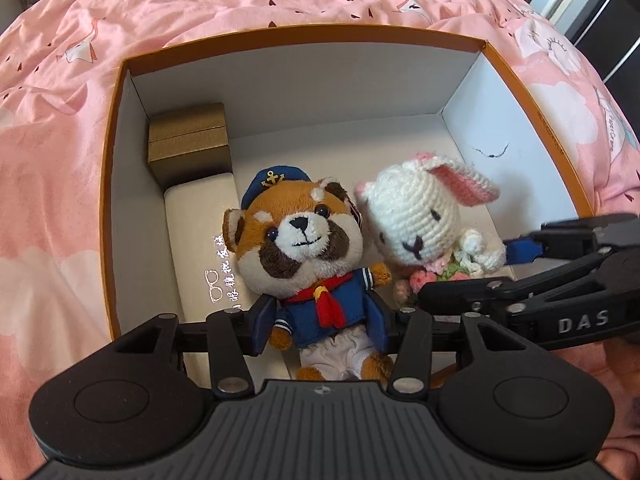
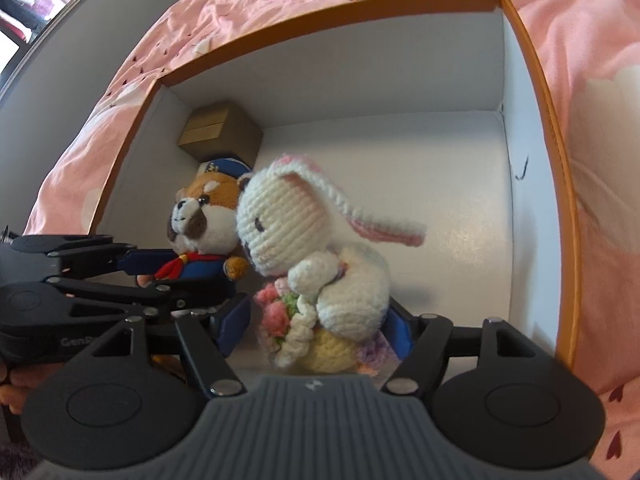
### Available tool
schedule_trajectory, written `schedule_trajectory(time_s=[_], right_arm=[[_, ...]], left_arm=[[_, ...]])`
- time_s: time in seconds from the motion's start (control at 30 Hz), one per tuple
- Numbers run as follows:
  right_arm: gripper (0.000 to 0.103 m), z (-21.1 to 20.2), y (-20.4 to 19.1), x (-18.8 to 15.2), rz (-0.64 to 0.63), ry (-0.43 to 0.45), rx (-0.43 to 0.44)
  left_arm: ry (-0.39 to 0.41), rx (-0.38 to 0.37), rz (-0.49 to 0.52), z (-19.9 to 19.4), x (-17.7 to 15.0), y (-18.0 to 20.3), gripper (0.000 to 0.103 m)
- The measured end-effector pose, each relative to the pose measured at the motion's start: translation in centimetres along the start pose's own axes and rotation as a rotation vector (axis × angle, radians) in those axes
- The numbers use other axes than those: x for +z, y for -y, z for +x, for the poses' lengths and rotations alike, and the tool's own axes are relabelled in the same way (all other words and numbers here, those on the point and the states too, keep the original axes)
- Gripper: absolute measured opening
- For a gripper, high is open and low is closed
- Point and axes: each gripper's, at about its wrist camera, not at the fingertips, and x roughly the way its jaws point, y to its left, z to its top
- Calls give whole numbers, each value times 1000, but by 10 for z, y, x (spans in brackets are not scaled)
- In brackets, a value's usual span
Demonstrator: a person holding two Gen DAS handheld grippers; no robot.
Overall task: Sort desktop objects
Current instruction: 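Lower the raccoon plush into the box with the left tool while the right tool lowers the bunny beside it, then open the left tool releasing the raccoon while the right tool releases the bunny in the box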
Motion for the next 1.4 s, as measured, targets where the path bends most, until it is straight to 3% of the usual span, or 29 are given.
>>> schedule_trajectory(time_s=[0.23,0.37,0.47,0.7,0.87,1.07,1.27,1.4], right_arm=[[73,-4,-2,5,-98,-33,8],[61,11,9,5,-30,-69,37],[52,5,17,3,47,-36,64],[47,-38,17,16,91,137,-17],[47,-15,6,15,44,82,-95],[47,8,12,7,141,11,28],[48,11,29,4,286,-53,153],[56,8,27,4,279,-30,117]], left_arm=[[18,-15,12,-8,-4,-6,56],[36,-21,11,-11,-7,-6,54],[48,-15,33,-11,-8,-2,52],[58,-27,35,-11,-8,-3,52],[60,-51,39,-8,-6,2,52],[65,21,45,-3,-6,2,54],[84,-33,63,-18,-11,-6,57],[98,-70,45,-22,-12,-9,57]])
